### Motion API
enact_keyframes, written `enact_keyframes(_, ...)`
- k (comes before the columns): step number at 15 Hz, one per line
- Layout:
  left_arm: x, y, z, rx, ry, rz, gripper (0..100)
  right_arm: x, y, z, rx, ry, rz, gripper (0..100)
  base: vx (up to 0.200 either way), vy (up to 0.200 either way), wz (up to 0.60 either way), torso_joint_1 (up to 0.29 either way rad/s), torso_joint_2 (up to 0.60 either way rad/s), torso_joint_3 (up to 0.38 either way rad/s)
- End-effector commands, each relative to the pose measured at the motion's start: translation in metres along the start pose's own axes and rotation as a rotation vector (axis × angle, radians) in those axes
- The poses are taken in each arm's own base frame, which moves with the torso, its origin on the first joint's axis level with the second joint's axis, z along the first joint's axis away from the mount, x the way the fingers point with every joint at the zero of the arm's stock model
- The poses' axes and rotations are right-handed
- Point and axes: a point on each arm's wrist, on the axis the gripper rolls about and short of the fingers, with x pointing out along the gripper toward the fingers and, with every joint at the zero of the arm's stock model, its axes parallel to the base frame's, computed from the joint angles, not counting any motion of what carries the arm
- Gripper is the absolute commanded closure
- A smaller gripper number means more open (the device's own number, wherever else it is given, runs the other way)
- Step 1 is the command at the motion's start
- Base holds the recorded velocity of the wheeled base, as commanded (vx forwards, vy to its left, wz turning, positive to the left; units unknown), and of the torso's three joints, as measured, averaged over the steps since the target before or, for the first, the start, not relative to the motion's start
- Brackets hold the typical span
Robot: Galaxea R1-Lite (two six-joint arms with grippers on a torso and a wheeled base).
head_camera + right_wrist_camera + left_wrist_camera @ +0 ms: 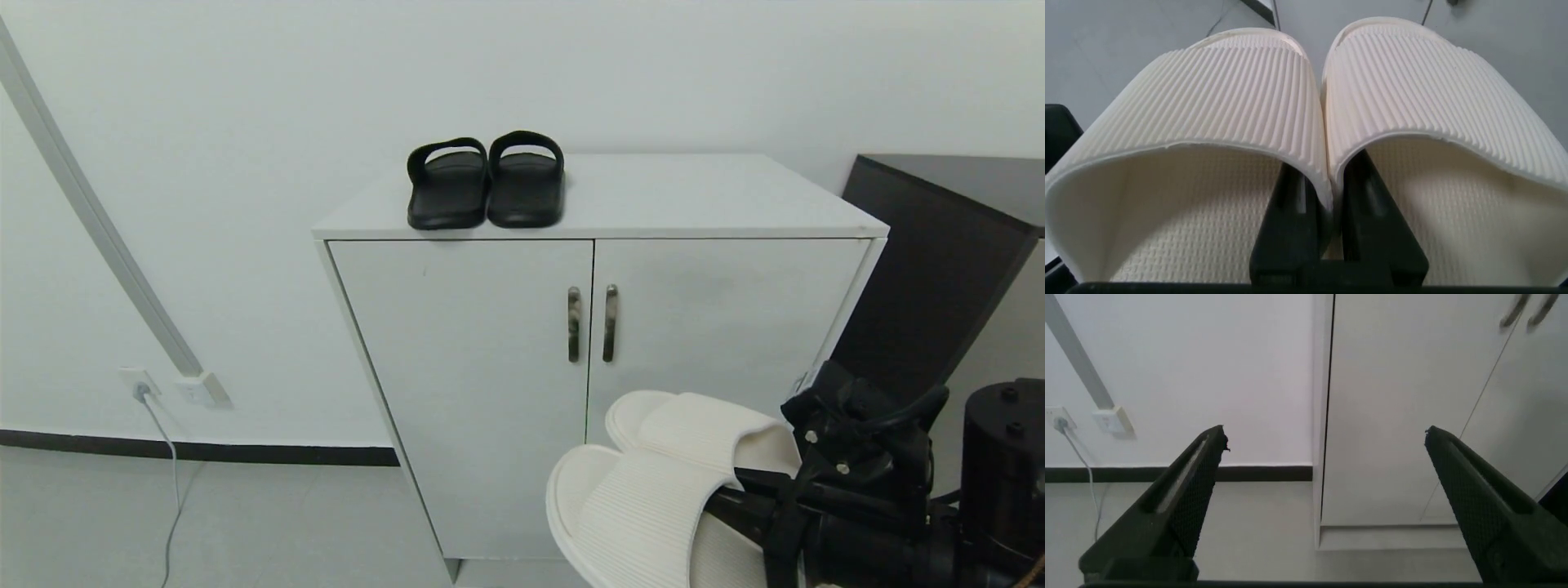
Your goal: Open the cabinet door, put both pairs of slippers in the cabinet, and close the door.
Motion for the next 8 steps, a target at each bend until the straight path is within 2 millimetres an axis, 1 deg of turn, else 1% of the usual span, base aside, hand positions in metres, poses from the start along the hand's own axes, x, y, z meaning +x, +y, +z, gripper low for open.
enact_keyframes(1, 0.0, 0.0, 0.0, 0.0, 0.0, 0.0, 0, -0.0005, 0.0, -0.0006, 0.0, 0.001, 0.001, 100, 0.0, 0.0, 0.0, -0.119, 0.46, 0.349)
enact_keyframes(4, 0.0001, -0.0001, -0.0001, 0.016, 0.003, -0.003, 0, -0.0014, -0.0001, -0.0014, 0.0, 0.003, -0.001, 100, 0.0, 0.0, 0.0, -0.098, 0.45, 0.359)
enact_keyframes(7, 0.0006, 0.0001, 0.001, 0.025, 0.009, 0.005, 0, -0.0014, -0.0001, -0.0019, -0.022, 0.004, -0.001, 100, 0.0, 0.0, 0.0, -0.053, 0.45, 0.387)
enact_keyframes(8, 0.0037, 0.0002, 0.003, 0.052, 0.046, 0.01, 0, -0.0016, -0.0004, -0.003, -0.026, 0.007, 0.0, 100, 0.0, 0.0, 0.0, -0.041, 0.43, 0.413)
